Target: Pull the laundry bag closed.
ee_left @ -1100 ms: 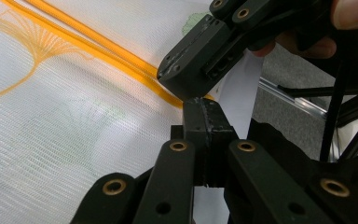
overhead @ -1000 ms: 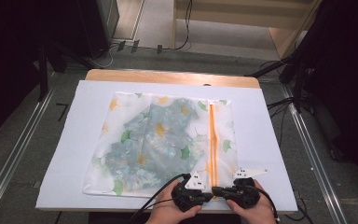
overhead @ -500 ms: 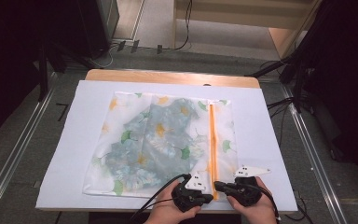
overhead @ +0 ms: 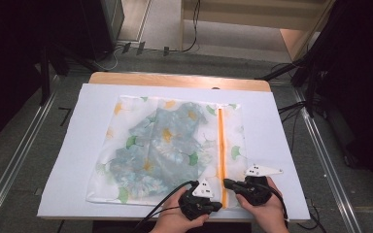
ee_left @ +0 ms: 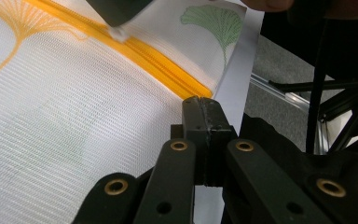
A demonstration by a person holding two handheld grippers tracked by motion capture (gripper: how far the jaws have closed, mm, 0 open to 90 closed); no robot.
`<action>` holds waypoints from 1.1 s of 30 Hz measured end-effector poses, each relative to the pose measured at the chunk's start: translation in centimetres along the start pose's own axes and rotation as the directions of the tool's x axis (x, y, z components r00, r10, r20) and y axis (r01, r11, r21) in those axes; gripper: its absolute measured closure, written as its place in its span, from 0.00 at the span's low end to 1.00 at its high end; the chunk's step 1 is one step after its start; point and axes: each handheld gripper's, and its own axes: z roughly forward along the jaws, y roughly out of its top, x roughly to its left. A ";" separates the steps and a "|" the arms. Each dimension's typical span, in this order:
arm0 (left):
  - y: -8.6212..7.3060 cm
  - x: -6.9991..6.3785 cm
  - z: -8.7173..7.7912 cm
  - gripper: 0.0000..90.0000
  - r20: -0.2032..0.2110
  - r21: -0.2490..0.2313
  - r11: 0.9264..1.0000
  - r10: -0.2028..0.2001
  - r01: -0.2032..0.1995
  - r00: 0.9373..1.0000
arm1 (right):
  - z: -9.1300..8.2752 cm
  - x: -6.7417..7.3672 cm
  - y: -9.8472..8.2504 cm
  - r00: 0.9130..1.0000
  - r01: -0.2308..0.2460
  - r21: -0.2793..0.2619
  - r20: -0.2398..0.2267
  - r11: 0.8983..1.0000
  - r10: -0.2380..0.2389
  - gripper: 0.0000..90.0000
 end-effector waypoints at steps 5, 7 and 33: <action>0.0 0.0 0.0 1.00 0.002 -0.002 1.000 -0.001 0.001 1.000 | 0.5 -0.8 0.7 1.000 -0.011 -0.003 -0.001 1.000 0.011 1.00; 0.0 0.0 0.0 1.00 0.003 -0.003 1.000 -0.001 0.001 1.000 | 0.7 -1.0 0.9 1.000 -0.012 -0.001 0.001 1.000 0.012 1.00; -0.1 0.0 0.0 1.00 0.000 -0.011 1.000 -0.007 0.007 1.000 | 3.6 -4.1 4.8 0.999 -0.020 -0.009 0.046 1.000 0.020 1.00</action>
